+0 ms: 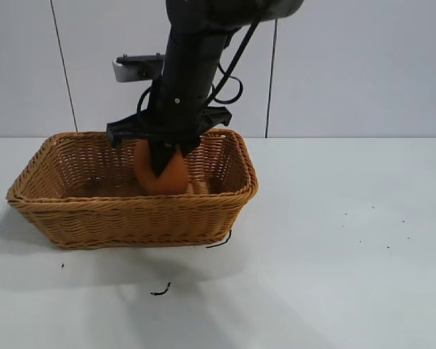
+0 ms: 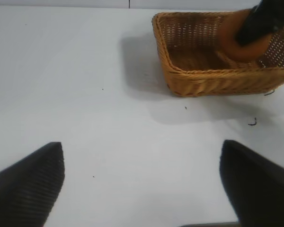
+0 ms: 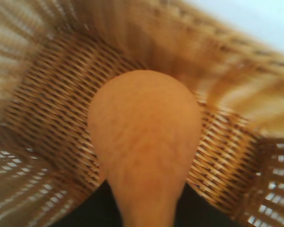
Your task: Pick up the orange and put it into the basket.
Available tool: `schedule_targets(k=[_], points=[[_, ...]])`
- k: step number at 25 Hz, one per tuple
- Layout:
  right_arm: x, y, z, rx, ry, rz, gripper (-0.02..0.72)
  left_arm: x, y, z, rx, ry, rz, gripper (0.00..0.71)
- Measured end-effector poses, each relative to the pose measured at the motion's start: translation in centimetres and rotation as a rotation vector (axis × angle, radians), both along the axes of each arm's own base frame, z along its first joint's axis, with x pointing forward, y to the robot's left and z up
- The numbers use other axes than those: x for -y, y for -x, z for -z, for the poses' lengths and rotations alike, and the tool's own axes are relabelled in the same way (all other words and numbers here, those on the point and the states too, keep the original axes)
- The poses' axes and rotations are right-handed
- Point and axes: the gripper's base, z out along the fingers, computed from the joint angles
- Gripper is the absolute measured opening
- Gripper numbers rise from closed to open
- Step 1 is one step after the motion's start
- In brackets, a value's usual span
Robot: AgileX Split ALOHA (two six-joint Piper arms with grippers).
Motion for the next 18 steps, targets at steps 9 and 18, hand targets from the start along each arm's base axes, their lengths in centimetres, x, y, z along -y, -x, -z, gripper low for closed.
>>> schedule_targets(k=[9, 18], points=[[0.8, -1.3, -8.4, 0.121, -0.024, 0.012, 0.692, 0.0, 0.0, 0.0, 0.0, 0.0, 0.0, 0.639], [11.5, -6.7, -9.2, 0.124, 0.02, 0.248, 0.694, 0.0, 0.0, 0.0, 0.0, 0.0, 0.0, 0.639]])
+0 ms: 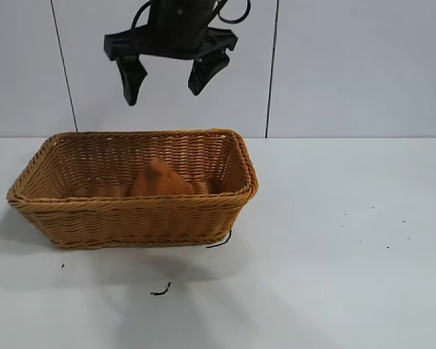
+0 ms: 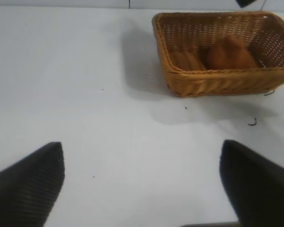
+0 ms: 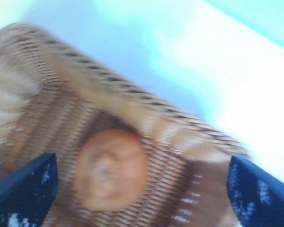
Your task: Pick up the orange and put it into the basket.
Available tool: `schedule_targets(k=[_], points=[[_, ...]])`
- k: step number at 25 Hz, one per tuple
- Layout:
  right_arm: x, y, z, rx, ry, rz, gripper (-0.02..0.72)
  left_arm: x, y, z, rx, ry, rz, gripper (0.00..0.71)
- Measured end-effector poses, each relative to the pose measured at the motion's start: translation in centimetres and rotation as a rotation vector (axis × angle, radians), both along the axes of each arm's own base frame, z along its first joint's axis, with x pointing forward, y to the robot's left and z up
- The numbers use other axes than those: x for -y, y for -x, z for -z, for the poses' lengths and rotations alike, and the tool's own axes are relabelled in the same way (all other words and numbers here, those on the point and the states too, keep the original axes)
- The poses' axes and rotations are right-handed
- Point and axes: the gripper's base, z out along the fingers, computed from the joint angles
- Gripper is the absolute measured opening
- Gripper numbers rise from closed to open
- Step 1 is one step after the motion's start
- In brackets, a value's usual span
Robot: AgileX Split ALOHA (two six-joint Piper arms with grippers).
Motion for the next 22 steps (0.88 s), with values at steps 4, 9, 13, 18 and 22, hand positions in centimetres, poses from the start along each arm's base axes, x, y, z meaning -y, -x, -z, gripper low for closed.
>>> schedule_targets(k=[4, 9, 13, 18, 22], points=[[5.7, -1.9, 0.0, 0.004, 0.011, 0.117, 0.694, 0.0, 0.0, 0.0, 0.0, 0.0, 0.0, 0.639], [14.9, -3.5, 0.0, 0.005, 0.019, 0.299, 0.694, 0.0, 0.0, 0.0, 0.0, 0.0, 0.0, 0.639], [18.2, -3.7, 0.4, -0.01, 0.021, 0.362, 0.694, 0.0, 0.0, 0.0, 0.0, 0.0, 0.0, 0.639], [18.9, -2.2, 2.5, -0.126, 0.033, 0.356, 0.694, 0.0, 0.0, 0.0, 0.0, 0.0, 0.0, 0.639], [18.7, 1.0, 3.0, -0.241, 0.031, 0.347, 0.694, 0.0, 0.0, 0.0, 0.0, 0.0, 0.0, 0.639]])
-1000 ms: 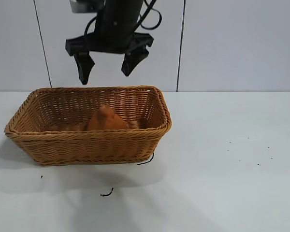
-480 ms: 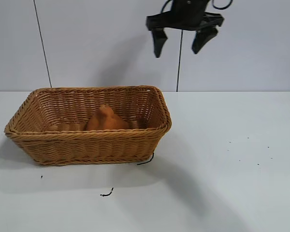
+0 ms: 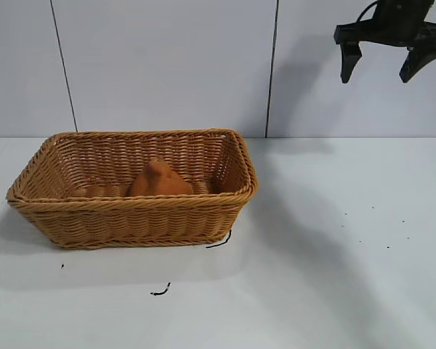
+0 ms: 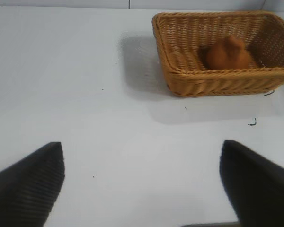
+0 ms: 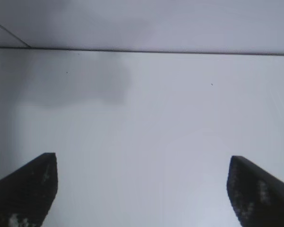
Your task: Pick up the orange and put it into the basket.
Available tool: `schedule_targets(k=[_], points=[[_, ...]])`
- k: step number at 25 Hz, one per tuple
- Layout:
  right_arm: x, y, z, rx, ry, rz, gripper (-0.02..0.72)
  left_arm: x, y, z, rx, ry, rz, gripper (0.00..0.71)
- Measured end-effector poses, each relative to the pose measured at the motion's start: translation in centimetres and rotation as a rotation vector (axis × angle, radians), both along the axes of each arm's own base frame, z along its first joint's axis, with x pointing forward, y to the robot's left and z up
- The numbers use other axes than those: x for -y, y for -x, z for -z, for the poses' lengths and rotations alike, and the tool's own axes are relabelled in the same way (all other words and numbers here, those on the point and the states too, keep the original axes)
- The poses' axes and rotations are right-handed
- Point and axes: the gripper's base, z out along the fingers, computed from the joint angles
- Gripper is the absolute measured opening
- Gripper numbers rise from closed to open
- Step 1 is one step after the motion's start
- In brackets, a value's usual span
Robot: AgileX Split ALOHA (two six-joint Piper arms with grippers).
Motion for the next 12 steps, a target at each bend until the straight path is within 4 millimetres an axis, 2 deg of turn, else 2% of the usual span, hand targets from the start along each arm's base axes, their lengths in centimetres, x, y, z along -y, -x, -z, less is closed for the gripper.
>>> schedule_targets(k=[1, 6, 12], points=[[0.0, 1.1, 0.2, -0.033, -0.006, -0.001, 0.694, 0.0, 0.0, 0.0, 0.0, 0.0, 0.0, 0.639], [-0.1, 7.8, -1.4, -0.126, -0.02, -0.021, 0.694, 0.0, 0.0, 0.0, 0.0, 0.0, 0.0, 0.639], [-0.1, 17.4, -2.8, -0.195, -0.026, -0.026, 0.694, 0.0, 0.0, 0.0, 0.0, 0.0, 0.0, 0.639]])
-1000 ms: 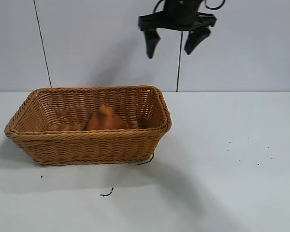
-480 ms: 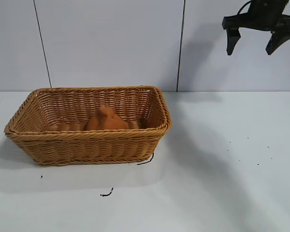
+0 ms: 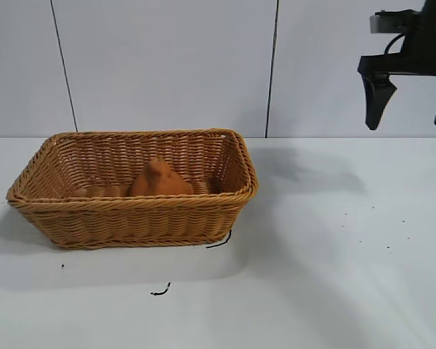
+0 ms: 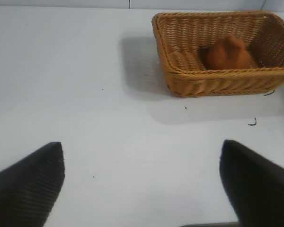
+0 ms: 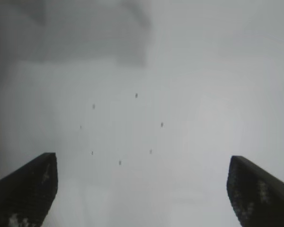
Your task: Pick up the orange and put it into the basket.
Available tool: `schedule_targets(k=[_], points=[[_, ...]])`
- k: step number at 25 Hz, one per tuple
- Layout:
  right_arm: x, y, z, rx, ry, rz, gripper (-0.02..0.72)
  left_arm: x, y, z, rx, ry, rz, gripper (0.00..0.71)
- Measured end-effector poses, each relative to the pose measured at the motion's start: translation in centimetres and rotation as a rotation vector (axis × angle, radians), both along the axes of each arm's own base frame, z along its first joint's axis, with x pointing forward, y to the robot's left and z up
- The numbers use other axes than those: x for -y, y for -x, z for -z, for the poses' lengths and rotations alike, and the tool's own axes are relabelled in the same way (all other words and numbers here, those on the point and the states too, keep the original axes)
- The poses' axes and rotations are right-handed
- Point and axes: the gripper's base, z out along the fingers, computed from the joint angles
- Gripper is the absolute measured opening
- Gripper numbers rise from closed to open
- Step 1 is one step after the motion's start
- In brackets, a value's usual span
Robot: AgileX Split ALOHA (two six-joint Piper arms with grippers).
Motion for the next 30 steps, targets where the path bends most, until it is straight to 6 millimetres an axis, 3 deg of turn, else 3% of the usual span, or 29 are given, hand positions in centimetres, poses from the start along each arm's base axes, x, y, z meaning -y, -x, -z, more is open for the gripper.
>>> schedule_targets(k=[6, 12, 14, 23, 30], points=[[0.1, 10.0, 0.1, 0.014, 0.001, -0.018, 0.694, 0.0, 0.0, 0.0, 0.0, 0.0, 0.0, 0.639], [0.2, 17.5, 1.3, 0.225, 0.004, -0.023, 0.694, 0.0, 0.0, 0.0, 0.0, 0.0, 0.0, 0.639], [0.2, 19.3, 1.6, 0.298, 0.002, -0.022, 0.694, 0.0, 0.0, 0.0, 0.0, 0.0, 0.0, 0.639], [0.3, 25.8, -1.8, 0.79, -0.004, -0.02, 0.694, 0.0, 0.0, 0.0, 0.0, 0.0, 0.0, 0.639], [0.3, 30.0, -2.3, 1.056, -0.009, -0.02, 0.695, 0.0, 0.0, 0.0, 0.0, 0.0, 0.0, 0.639]])
